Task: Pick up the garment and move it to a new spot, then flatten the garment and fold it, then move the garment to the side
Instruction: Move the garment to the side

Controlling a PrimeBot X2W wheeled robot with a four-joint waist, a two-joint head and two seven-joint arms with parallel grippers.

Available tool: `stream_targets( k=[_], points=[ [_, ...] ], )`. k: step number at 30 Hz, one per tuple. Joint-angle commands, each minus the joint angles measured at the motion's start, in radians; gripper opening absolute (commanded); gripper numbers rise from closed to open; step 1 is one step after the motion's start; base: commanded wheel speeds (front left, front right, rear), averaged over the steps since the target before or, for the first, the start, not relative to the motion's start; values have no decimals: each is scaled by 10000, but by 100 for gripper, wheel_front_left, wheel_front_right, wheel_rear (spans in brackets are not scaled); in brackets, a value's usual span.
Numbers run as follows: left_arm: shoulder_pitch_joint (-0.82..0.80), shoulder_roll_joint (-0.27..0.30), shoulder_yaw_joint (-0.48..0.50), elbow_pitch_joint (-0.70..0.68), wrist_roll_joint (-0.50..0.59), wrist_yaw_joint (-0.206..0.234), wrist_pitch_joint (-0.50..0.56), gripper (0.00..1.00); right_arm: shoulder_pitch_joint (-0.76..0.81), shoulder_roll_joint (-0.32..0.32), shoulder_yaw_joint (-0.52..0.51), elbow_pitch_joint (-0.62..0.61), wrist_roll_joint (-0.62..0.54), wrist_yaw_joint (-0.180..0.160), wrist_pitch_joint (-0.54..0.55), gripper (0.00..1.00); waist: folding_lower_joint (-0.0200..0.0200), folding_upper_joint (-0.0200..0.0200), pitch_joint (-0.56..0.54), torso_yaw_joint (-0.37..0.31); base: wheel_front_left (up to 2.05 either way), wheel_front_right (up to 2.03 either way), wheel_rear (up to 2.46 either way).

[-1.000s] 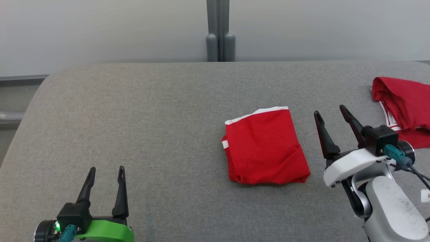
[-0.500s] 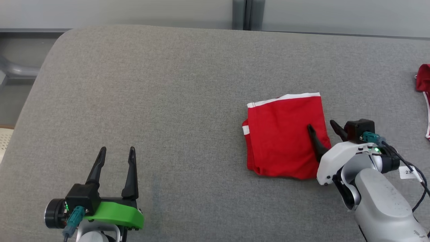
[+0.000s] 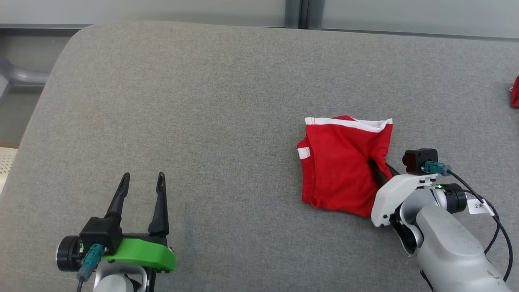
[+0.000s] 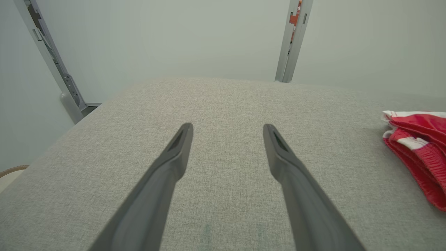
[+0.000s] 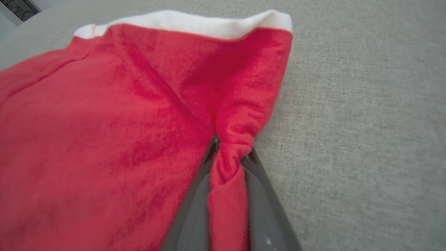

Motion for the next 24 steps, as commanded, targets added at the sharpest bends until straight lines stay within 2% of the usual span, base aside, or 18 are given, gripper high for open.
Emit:
stream_targets(
  k=[1, 8, 12, 19, 24],
  points=[
    [-41, 14, 61, -13, 13, 57, 2, 100, -39, -157, 128, 185, 85, -23, -21, 0, 0, -1, -31, -76, 0, 0, 0],
    [-68, 12, 19, -134, 36, 43, 2, 100, -755, -780, 884, -44, 234, -24, 2, 0, 0, -1, 119, -560, 0, 0, 0],
    [-289, 15, -31, -230, 125, 15, 2, 100, -1257, -1432, 1503, -434, 358, -23, 249, 0, 0, -1, 460, -976, 0, 0, 0],
    [-802, 56, -32, -470, 356, -71, 0, 100, -2260, -3079, 2303, -1272, 692, -23, 833, 0, 0, -1, 1460, -1812, 0, 0, 0],
    [-1230, 199, -73, -654, 545, -135, 2, 100, -2913, -4240, 2263, -1816, 1089, -23, 934, 0, 0, -1, 2298, -2382, 0, 0, 0]
  ],
)
